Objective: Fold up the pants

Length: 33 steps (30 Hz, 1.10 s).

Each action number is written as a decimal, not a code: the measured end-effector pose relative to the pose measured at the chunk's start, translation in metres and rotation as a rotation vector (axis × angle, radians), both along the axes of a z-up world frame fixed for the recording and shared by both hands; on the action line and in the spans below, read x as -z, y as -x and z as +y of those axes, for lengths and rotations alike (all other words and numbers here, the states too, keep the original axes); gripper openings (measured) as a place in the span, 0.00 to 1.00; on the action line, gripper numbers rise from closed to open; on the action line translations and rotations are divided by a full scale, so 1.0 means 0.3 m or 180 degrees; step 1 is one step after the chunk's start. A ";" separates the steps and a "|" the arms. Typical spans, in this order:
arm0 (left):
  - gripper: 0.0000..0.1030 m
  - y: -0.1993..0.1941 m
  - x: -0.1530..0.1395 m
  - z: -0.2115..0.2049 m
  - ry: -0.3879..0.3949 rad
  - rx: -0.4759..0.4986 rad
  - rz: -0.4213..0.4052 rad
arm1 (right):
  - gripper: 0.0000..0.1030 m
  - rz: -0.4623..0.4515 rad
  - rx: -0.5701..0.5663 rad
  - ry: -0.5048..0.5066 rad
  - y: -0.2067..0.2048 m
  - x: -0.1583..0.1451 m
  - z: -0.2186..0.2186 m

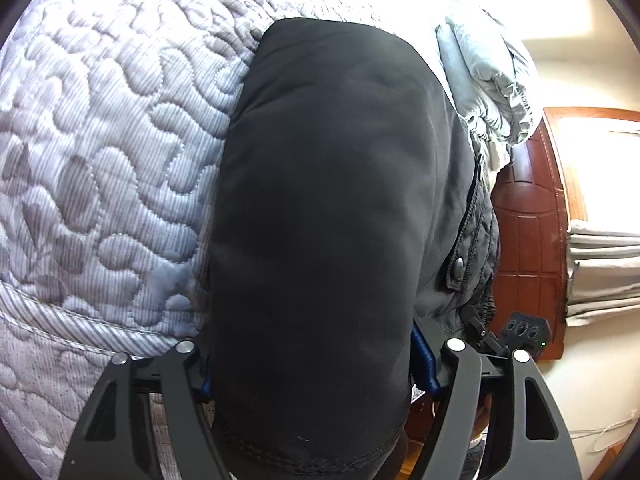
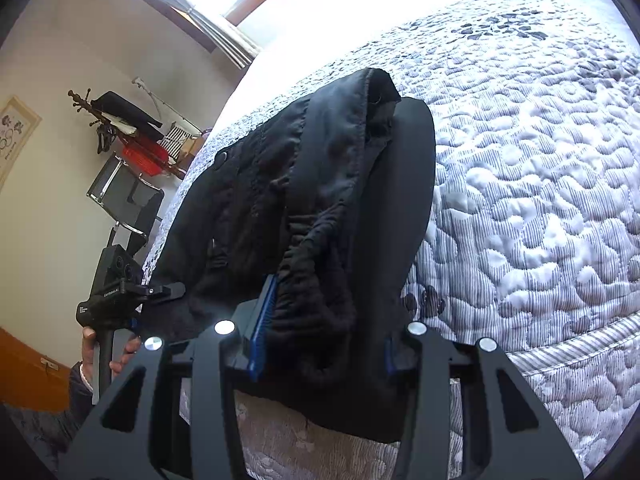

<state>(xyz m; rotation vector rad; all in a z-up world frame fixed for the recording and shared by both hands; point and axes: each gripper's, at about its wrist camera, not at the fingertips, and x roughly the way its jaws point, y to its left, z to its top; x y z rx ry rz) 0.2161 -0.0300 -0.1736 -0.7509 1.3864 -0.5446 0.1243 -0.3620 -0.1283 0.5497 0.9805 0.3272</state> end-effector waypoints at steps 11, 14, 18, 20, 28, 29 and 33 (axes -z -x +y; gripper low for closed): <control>0.39 -0.012 -0.064 0.015 -0.0087 0.0079 -0.0315 | 0.39 -0.0222 -0.0072 0.0103 -0.029 -0.106 0.057; 0.33 -0.024 -0.091 0.017 -0.0088 0.0109 -0.0431 | 0.38 -0.0327 -0.0103 0.0164 -0.044 -0.153 0.078; 0.31 -0.048 -0.122 0.035 -0.0006 0.0061 -0.0534 | 0.38 -0.0471 -0.0153 0.0181 -0.073 -0.209 0.096; 0.31 -0.058 -0.136 0.054 0.0014 0.0009 -0.0589 | 0.38 -0.0519 -0.0170 0.0188 -0.097 -0.232 0.106; 0.31 -0.165 -0.211 0.107 0.0028 -0.0143 -0.0850 | 0.38 -0.0759 -0.0222 0.0249 -0.227 -0.303 0.138; 0.31 -0.183 -0.219 0.113 0.0025 -0.0168 -0.0874 | 0.38 -0.0787 -0.0236 0.0254 -0.251 -0.310 0.143; 0.31 -0.277 -0.246 0.130 -0.0008 -0.0249 -0.0963 | 0.38 -0.0835 -0.0262 0.0224 -0.350 -0.317 0.153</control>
